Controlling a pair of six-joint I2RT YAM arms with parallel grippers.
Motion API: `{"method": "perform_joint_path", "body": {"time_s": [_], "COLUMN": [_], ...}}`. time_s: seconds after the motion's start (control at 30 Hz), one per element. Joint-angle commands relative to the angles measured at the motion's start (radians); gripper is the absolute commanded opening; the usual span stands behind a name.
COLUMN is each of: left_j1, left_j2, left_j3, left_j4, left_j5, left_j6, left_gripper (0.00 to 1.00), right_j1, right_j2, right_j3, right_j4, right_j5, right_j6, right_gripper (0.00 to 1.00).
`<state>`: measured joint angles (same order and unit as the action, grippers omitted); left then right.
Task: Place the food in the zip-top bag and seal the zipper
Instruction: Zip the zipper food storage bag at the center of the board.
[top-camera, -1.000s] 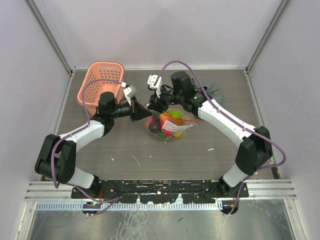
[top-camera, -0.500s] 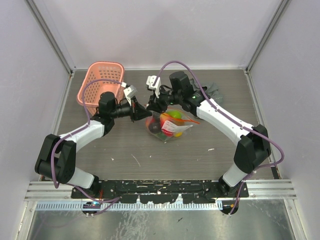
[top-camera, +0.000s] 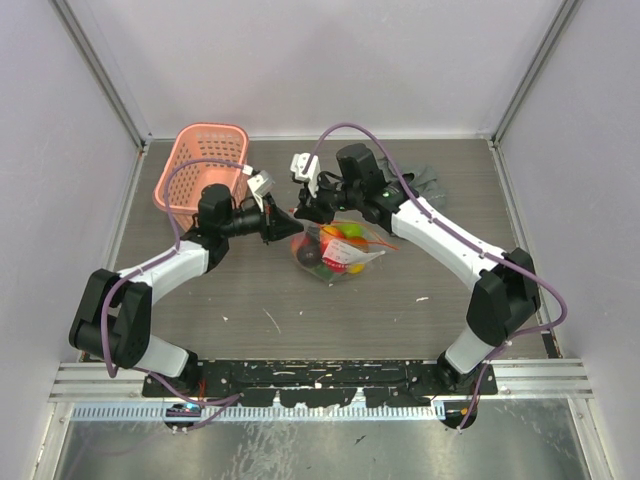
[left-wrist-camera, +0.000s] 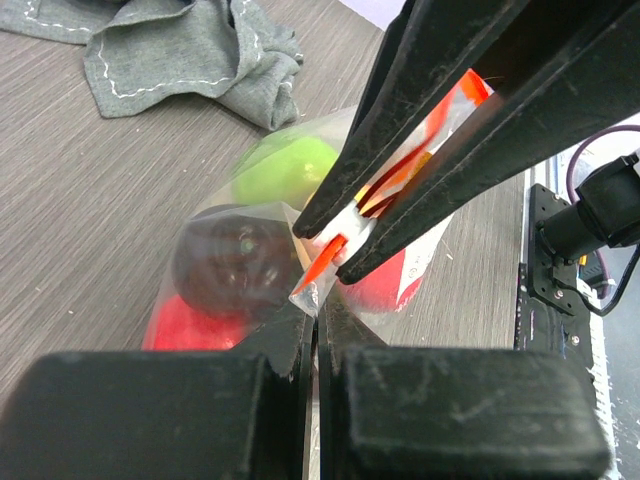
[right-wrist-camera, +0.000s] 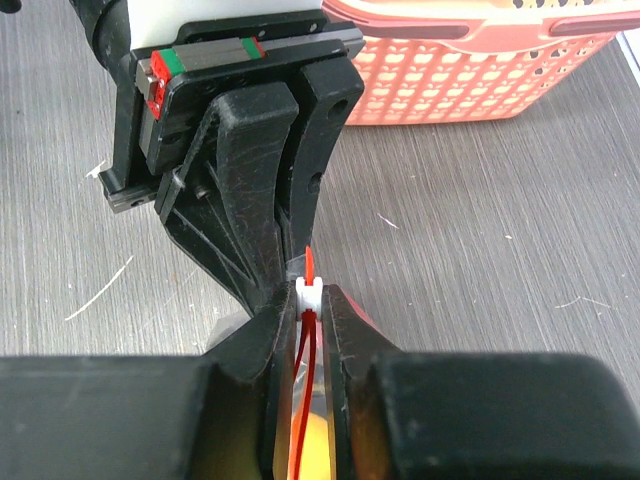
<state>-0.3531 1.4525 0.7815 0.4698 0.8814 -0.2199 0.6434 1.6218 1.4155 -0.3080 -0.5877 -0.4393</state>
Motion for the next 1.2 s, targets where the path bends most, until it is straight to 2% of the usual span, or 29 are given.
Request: {"method": "perform_joint_path", "body": {"time_s": [0.0, 0.2, 0.3, 0.4, 0.5, 0.6, 0.8, 0.93, 1.07, 1.17], "left_j1": [0.016, 0.026, 0.026, 0.025, 0.026, 0.025, 0.025, 0.022, 0.009, -0.006], "left_j2": [-0.029, -0.031, -0.032, -0.036, -0.031, -0.022, 0.028, 0.049, 0.052, 0.059], "left_j3": [0.034, 0.036, 0.041, 0.046, 0.068, 0.097, 0.159, 0.167, 0.168, 0.17], "left_j4": [0.012, 0.02, 0.017, 0.014, -0.011, -0.028, -0.034, -0.037, -0.032, -0.008], "left_j5": [-0.033, -0.007, 0.007, 0.037, 0.07, 0.097, 0.165, 0.184, 0.195, 0.203], "left_j6": [0.001, 0.008, 0.018, 0.051, 0.087, 0.12, 0.133, 0.132, 0.126, 0.113], "left_gripper": [0.0, 0.01, 0.24, 0.43, 0.52, 0.55, 0.51, 0.35, 0.32, 0.17], "right_j1": [-0.012, -0.014, -0.013, -0.014, -0.013, -0.014, -0.012, -0.013, -0.012, -0.012], "right_j2": [-0.083, -0.112, -0.112, -0.109, -0.107, -0.101, -0.094, -0.096, -0.088, -0.078], "right_j3": [-0.015, -0.034, -0.026, -0.012, -0.004, 0.011, 0.024, 0.027, 0.032, 0.035], "right_j4": [-0.017, -0.019, -0.02, -0.02, -0.024, -0.039, -0.058, -0.059, -0.072, -0.08], "right_j5": [0.031, 0.025, 0.011, -0.009, -0.024, -0.043, -0.064, -0.067, -0.08, -0.085], "right_j6": [-0.011, 0.009, 0.015, 0.02, 0.019, 0.014, 0.01, 0.01, 0.003, 0.001], "right_gripper": [0.07, 0.06, 0.05, 0.05, 0.04, 0.04, 0.04, 0.04, 0.04, 0.04]}}
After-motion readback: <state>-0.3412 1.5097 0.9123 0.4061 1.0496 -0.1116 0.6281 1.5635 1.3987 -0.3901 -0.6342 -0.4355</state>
